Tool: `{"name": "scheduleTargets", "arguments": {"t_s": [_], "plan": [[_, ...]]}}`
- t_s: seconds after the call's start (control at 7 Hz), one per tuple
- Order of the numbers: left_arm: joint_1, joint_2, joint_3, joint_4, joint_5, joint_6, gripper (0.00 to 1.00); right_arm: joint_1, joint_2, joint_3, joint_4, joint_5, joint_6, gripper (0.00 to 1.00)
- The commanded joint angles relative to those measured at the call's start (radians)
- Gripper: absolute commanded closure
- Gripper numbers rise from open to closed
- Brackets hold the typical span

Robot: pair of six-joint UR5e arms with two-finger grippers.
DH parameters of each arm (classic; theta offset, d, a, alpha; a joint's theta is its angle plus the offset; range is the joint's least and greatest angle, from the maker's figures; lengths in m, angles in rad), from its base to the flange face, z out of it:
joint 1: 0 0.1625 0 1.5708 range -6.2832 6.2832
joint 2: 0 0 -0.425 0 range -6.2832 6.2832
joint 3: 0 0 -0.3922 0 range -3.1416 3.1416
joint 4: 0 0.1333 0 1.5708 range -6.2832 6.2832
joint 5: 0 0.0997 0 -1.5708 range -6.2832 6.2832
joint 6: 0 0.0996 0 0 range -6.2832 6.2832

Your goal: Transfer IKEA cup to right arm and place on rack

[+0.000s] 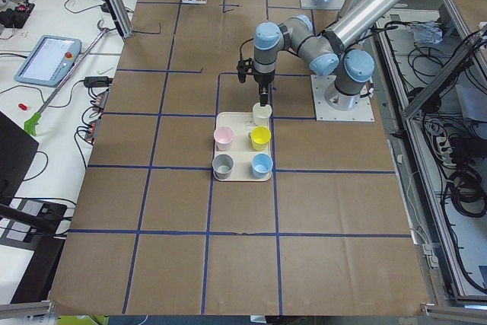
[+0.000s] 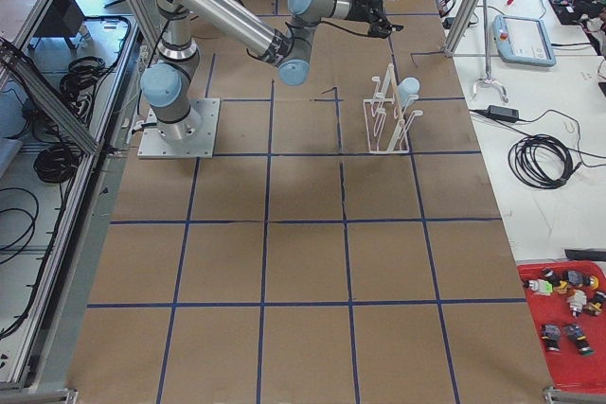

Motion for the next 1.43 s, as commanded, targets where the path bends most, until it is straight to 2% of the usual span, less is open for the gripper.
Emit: {"name": "scheduleTargets", "arguments": {"t_s": [0.0,0.14,0.43,0.57,0.71,0.86,1.0,1.14,1.29], "plan": [[0.000,-0.065,-0.011,0.048,0.007,0.002,0.02,0.045,-0.081,0.059,0.001,0.001,0.246,0.00],[0.000,-0.083,-0.011,0.068,0.007,0.002,0.03,0.075,-0.106,0.095,-0.001,0.001,0.402,0.00],[0.002,-0.105,-0.009,0.077,0.009,0.004,0.06,0.095,-0.156,0.147,-0.001,0.001,0.581,0.00],[0.002,-0.105,-0.009,0.077,0.020,0.004,0.22,0.110,-0.163,0.165,-0.010,0.001,0.670,0.00],[0.002,-0.106,-0.006,0.077,0.059,0.001,0.54,0.133,-0.164,0.170,-0.014,0.001,0.763,0.00],[0.002,-0.106,-0.002,0.075,0.064,-0.004,0.80,0.148,-0.164,0.170,-0.014,-0.003,0.855,0.00],[0.002,-0.106,0.000,0.072,0.066,-0.005,0.95,0.152,-0.164,0.170,-0.016,-0.002,0.923,0.00],[0.002,-0.106,0.003,0.071,0.066,-0.008,1.00,0.152,-0.163,0.172,-0.016,0.001,0.973,0.00],[0.002,-0.103,0.018,0.069,0.058,-0.016,1.00,0.150,-0.163,0.172,-0.013,0.003,1.031,0.00]]}}
